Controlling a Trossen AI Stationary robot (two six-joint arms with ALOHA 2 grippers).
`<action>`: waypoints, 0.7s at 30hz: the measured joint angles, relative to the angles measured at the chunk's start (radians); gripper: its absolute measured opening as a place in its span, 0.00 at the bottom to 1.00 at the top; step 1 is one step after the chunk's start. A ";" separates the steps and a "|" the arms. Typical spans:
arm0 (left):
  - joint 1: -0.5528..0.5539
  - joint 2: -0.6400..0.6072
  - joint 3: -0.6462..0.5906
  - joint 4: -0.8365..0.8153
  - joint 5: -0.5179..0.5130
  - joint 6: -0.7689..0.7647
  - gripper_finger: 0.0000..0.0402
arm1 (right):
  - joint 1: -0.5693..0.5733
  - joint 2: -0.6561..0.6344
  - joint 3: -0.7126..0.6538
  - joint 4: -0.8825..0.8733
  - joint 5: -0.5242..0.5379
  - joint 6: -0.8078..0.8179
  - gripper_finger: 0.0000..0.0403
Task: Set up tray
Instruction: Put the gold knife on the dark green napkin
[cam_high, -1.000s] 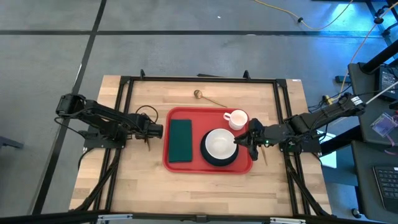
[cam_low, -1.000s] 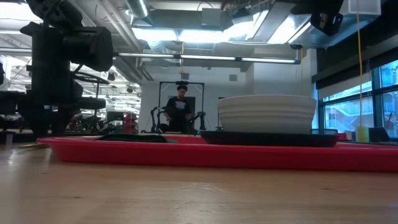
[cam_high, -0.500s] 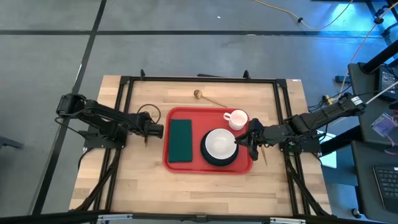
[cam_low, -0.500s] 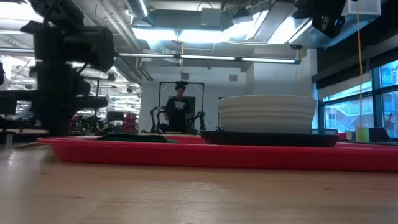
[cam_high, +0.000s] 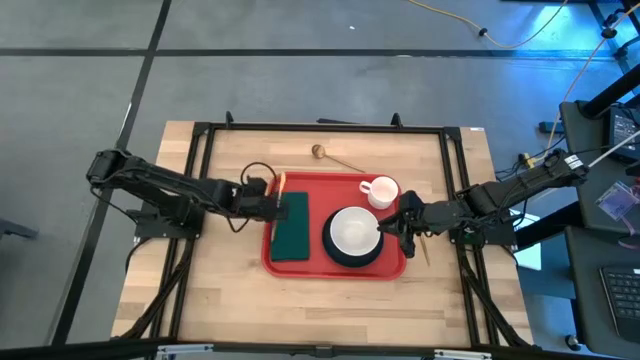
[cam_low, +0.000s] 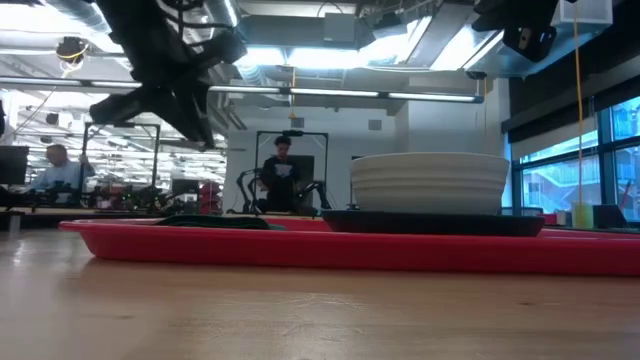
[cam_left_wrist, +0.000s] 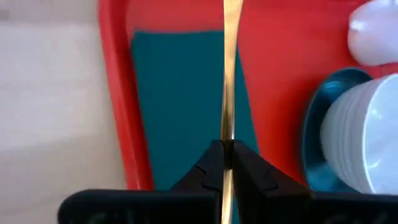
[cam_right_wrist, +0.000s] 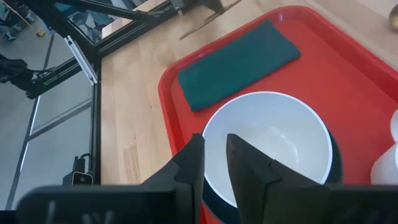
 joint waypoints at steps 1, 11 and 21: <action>-0.010 0.010 -0.001 0.007 0.002 -0.018 0.02 | 0.000 0.000 0.000 0.000 0.000 0.000 0.18; -0.095 0.147 -0.002 0.029 -0.006 -0.206 0.02 | 0.000 0.000 0.000 0.000 0.000 0.007 0.18; -0.099 0.275 0.000 0.053 0.029 -0.254 0.02 | 0.000 0.000 0.000 0.001 0.000 0.036 0.18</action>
